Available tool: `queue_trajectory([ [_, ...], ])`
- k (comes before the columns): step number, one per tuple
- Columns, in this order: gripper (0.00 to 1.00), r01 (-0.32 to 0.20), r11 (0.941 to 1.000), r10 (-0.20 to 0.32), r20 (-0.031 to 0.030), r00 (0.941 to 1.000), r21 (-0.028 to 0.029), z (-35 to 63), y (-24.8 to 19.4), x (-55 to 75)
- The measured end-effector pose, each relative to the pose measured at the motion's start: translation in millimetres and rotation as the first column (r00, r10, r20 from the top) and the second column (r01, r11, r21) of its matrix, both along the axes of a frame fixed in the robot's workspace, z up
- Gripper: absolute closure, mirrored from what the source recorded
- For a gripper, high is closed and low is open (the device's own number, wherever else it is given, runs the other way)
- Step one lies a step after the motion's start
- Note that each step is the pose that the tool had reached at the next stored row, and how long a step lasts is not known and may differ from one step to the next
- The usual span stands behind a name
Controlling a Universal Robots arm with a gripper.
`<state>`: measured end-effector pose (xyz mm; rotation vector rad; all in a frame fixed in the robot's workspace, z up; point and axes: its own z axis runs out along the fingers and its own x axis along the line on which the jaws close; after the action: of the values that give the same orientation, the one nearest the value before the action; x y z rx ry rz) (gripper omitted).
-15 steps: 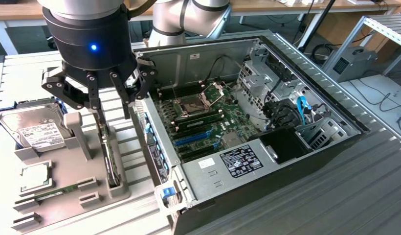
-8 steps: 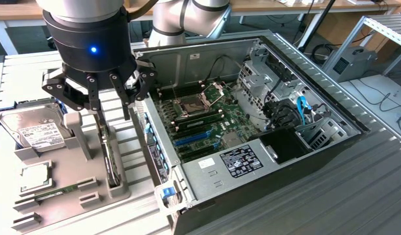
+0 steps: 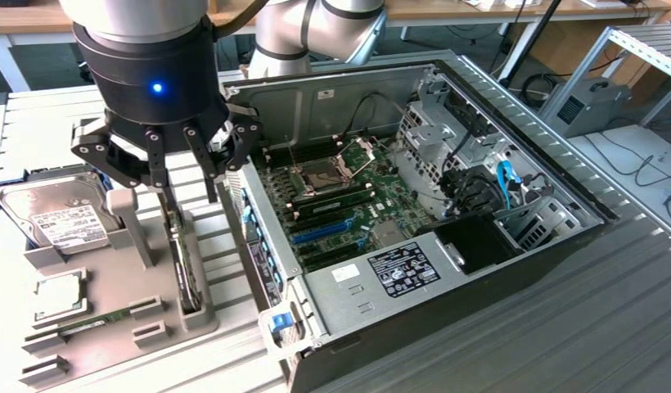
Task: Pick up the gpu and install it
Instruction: 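Pick up the gpu and move the gpu toward the slot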
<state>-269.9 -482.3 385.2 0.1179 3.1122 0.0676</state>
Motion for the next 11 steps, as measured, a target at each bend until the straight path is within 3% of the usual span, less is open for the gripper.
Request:
queue_trajectory([
  [11,0.58,0.0,1.0,0.0,0.0,1.0,0.0,-3.3,0.0,-0.2],
])
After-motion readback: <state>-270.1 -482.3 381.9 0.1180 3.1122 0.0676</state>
